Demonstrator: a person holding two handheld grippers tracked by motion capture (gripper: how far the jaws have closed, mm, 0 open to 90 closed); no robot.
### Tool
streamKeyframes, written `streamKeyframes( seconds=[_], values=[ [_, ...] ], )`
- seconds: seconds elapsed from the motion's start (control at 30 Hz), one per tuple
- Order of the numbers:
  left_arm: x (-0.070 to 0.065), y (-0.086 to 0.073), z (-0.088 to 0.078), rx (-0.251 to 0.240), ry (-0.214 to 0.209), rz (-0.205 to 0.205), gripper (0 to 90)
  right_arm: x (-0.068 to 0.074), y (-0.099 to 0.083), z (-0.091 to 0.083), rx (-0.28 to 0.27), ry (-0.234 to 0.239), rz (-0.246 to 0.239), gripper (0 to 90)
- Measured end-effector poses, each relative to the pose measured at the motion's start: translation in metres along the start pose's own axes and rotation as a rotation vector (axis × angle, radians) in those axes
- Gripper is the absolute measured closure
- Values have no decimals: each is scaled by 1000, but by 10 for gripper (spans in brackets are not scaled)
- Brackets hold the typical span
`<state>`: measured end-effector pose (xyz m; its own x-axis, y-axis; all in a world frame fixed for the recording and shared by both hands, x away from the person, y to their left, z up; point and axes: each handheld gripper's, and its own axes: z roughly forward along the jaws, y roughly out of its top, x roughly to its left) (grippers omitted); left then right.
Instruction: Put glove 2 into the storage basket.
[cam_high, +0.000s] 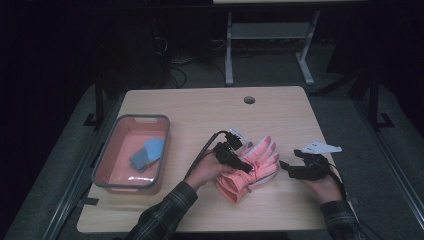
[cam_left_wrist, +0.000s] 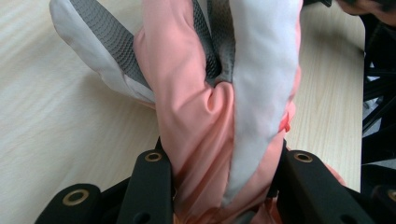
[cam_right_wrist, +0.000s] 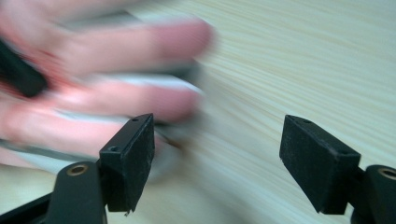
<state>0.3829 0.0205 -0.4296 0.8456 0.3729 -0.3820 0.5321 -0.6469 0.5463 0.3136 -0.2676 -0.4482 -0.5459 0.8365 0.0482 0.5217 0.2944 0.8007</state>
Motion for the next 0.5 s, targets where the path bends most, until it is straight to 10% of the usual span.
streamKeyframes(
  seconds=[0.5],
  values=[
    [6,-8,-55,-125,28,-34,652,-17,-19,31,113,-93,17,128]
  ],
)
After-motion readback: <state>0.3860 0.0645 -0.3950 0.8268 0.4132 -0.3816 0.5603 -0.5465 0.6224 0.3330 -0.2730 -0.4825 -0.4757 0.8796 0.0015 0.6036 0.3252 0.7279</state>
